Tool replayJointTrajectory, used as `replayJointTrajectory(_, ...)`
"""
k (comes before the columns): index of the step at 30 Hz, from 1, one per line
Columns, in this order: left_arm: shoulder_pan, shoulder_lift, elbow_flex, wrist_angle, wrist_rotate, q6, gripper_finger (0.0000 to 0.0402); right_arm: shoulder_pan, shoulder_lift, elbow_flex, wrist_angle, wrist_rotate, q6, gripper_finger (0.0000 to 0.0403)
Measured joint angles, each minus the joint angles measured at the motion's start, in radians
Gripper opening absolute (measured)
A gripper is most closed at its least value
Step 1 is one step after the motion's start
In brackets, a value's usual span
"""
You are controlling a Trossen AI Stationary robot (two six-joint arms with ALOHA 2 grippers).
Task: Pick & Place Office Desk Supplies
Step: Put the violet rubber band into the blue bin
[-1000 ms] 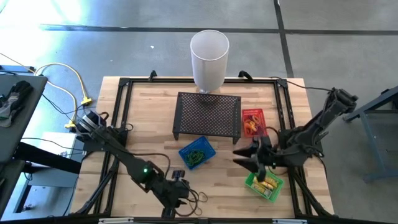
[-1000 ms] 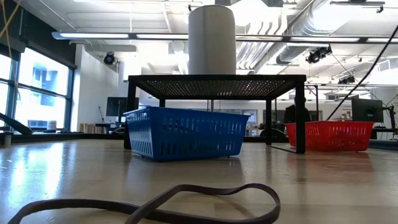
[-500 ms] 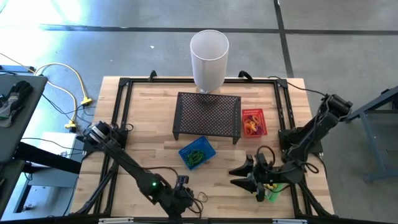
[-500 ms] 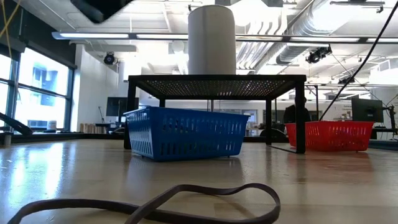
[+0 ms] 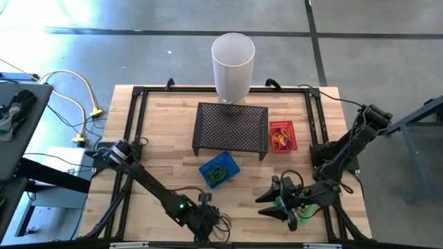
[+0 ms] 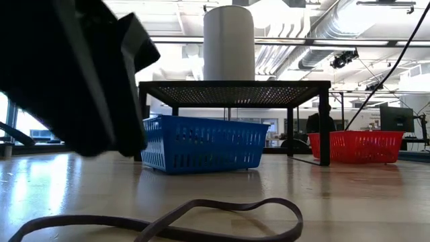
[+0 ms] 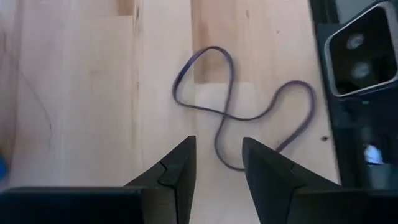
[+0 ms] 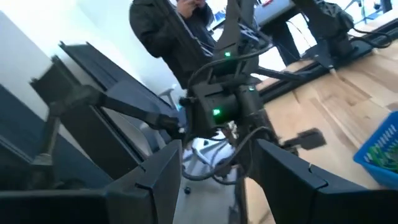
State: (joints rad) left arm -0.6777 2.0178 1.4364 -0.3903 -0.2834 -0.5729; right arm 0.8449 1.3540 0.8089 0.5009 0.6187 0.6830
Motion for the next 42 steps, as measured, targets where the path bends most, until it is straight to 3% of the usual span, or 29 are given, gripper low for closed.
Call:
replayJointTrajectory(10, -0.035, 0.026, 0.001, 0.020, -0.048, -0.038, 0.0121, -0.003, 0.000, 0.000, -0.180, -0.022, -0.008, 0.0190)
replayJointTrajectory(22, -0.034, 0.098, 0.004, 0.017, -0.072, -0.116, 0.0119, -0.003, 0.000, 0.000, -0.199, -0.027, -0.026, 0.0190)
replayJointTrajectory(27, -0.053, 0.102, 0.005, -0.021, -0.088, -0.084, 0.0086, -0.003, 0.000, 0.000, -0.203, -0.028, -0.026, 0.0190)
replayJointTrajectory(33, -0.064, 0.109, 0.005, -0.041, -0.095, -0.139, 0.0010, -0.003, 0.000, 0.000, -0.209, -0.093, -0.026, 0.0190)
replayJointTrajectory(42, -0.064, 0.093, 0.030, -0.019, -0.146, -0.173, 0.0000, -0.002, 0.000, 0.000, -0.211, -0.110, -0.026, 0.0190)
